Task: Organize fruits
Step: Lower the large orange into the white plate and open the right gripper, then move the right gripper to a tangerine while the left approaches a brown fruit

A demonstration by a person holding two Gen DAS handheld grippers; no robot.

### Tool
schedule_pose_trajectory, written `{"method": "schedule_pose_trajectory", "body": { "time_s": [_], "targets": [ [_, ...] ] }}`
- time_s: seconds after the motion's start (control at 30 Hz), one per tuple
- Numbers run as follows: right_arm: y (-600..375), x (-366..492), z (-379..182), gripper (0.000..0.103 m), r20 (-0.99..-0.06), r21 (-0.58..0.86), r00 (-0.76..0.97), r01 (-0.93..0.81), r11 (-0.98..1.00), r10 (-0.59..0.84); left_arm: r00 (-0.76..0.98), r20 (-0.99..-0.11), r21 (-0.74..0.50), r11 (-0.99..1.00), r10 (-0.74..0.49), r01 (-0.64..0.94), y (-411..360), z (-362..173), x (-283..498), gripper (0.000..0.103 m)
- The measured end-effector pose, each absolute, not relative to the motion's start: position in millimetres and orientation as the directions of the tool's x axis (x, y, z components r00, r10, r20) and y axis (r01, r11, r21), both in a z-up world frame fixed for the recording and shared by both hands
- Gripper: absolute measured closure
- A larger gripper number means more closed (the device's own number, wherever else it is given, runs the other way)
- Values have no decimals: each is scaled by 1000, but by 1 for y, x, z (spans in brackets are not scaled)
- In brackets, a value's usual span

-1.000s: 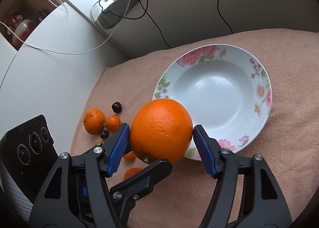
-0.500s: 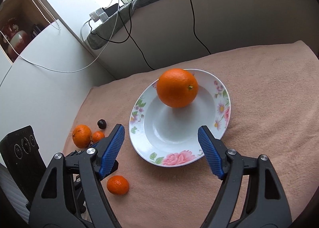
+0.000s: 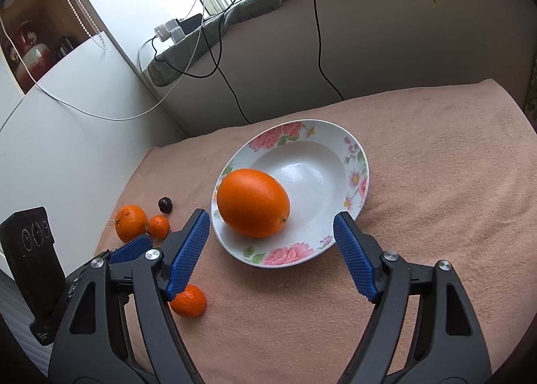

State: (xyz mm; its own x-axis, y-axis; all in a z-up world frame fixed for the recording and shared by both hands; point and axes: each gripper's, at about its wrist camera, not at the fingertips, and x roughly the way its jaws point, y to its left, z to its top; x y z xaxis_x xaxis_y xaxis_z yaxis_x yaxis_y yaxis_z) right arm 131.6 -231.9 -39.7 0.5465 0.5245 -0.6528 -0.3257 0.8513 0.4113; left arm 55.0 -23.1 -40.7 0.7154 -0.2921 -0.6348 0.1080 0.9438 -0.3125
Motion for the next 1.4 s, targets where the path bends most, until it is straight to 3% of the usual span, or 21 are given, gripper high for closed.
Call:
{"method": "schedule_pose_trajectory", "body": {
  "time_s": [0.1, 0.7, 1.0, 1.4],
  "targets": [
    [-232, 124, -38, 20, -642, 398, 560, -340, 852, 524, 727, -632, -298, 950, -267, 90, -14, -40, 46, 39],
    [-201, 85, -38, 19, -656, 226, 583, -454, 861, 480, 734, -663, -271, 961, -148, -51, 40, -57, 0, 39],
    [-181, 74, -54, 19, -678, 225, 526, -516, 827, 513, 717, -687, -276, 955, -118, -108, 54, -76, -6, 39],
    [-156, 69, -70, 20, -707, 212, 465, -580, 787, 533, 694, -719, -234, 953, -37, -191, 84, -91, 4, 54]
  ]
}}
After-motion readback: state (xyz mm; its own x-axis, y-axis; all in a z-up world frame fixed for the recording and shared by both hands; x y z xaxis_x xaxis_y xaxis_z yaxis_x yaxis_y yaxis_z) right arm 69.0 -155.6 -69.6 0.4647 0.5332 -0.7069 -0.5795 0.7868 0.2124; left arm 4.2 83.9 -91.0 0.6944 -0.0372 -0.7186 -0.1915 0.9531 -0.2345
